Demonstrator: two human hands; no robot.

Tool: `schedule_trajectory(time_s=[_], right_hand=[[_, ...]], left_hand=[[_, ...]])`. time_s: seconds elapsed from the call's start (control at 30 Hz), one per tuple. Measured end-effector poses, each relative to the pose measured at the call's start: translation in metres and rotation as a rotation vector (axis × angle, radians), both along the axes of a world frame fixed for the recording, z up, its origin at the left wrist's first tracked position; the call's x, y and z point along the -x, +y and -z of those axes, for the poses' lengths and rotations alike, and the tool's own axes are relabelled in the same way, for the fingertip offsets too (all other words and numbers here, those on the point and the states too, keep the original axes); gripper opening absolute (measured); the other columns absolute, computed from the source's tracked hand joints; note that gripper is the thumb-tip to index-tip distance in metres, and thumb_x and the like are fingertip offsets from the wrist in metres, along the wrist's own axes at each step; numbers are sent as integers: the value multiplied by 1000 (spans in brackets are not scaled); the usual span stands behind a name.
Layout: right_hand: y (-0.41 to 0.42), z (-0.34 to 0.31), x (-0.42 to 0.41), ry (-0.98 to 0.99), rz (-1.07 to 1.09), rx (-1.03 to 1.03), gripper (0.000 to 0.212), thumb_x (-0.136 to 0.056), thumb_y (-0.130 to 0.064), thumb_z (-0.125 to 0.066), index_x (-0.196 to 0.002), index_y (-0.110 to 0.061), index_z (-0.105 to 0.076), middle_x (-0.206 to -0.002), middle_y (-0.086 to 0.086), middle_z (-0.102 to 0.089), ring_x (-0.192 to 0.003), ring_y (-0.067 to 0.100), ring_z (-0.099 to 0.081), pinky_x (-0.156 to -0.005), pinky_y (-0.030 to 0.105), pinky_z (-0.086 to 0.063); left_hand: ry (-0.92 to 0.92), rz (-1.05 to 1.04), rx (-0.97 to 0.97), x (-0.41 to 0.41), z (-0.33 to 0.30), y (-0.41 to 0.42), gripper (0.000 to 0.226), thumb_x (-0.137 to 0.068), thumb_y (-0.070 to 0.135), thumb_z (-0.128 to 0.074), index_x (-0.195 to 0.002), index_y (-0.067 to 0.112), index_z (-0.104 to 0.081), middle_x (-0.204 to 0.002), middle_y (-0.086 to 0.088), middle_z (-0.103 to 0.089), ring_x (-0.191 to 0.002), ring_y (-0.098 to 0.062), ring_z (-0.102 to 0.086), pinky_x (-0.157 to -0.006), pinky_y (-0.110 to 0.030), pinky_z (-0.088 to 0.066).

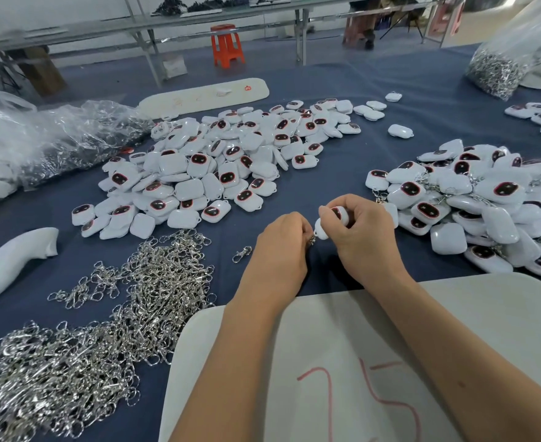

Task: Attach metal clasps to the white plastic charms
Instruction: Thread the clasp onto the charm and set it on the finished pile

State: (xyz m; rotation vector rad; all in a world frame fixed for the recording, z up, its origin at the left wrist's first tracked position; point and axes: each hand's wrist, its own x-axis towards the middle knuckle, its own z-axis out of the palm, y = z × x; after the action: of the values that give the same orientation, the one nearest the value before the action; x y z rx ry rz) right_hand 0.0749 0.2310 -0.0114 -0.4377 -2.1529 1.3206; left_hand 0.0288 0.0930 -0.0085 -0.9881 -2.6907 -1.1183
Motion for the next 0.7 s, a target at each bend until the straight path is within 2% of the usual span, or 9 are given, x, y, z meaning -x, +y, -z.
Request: schedule_trajectory(time_s=[0.1, 0.27, 0.33, 0.47, 0.57, 0.7], right_hand=[[-1, -2, -1, -14, 16, -47, 22, -98, -24, -67, -80, -10, -69, -67, -1, -67, -62, 8, -54, -63, 24, -45], [-4, -2, -3, -1, -4, -89, 22, -98, -25, -68, -82, -11, -67, -68, -2, -67, -63, 10, -56, -64, 23, -45], [-4, -1, -3, 10, -4, -92, 22, -98, -26, -68, -82, -12, -66, -69, -2, -68, -64, 11, -58, -63, 22, -46], [1, 0, -1, 24, 7, 87, 24, -99, -31, -66, -80, -17, -65, -67, -8, -65, -61, 4, -54, -60, 18, -44], [4, 0, 0, 42, 14, 209, 28, -99, -34, -64, -81, -12, -65, -65, -2, -58, -60, 11, -49, -59, 30, -44], [5, -2, 1, 59, -4, 353, 34, -91, -42, -62, -83, -9, -66, -65, 3, -53, -59, 19, -42, -55, 31, -35]], left_hand=[[14, -39, 80, -3, 0, 3, 22, -89, -2, -44, -87, 20, -50, -83, 8, -51, -75, -14, -46, -66, -32, -32], [38, -93, 196, -5, -1, 11, 20, -91, 1, -45, -88, 21, -44, -89, 4, -49, -76, -21, -43, -63, -32, -20], [39, -118, 185, -7, -1, 12, 19, -93, 2, -46, -89, 21, -44, -89, 5, -47, -76, -20, -43, -63, -31, -21], [4, -86, 4, -9, -3, 11, 20, -91, 1, -45, -85, 20, -44, -89, 5, -51, -78, -19, -46, -66, -34, -36], [-70, -50, -186, -8, -3, 12, 16, -99, 8, -49, -86, 16, -53, -85, 3, -61, -80, -22, -57, -72, -45, -49], [-42, -19, -334, -6, -1, 10, 14, -99, 7, -57, -88, 14, -61, -81, 7, -65, -79, -15, -63, -74, -35, -50]])
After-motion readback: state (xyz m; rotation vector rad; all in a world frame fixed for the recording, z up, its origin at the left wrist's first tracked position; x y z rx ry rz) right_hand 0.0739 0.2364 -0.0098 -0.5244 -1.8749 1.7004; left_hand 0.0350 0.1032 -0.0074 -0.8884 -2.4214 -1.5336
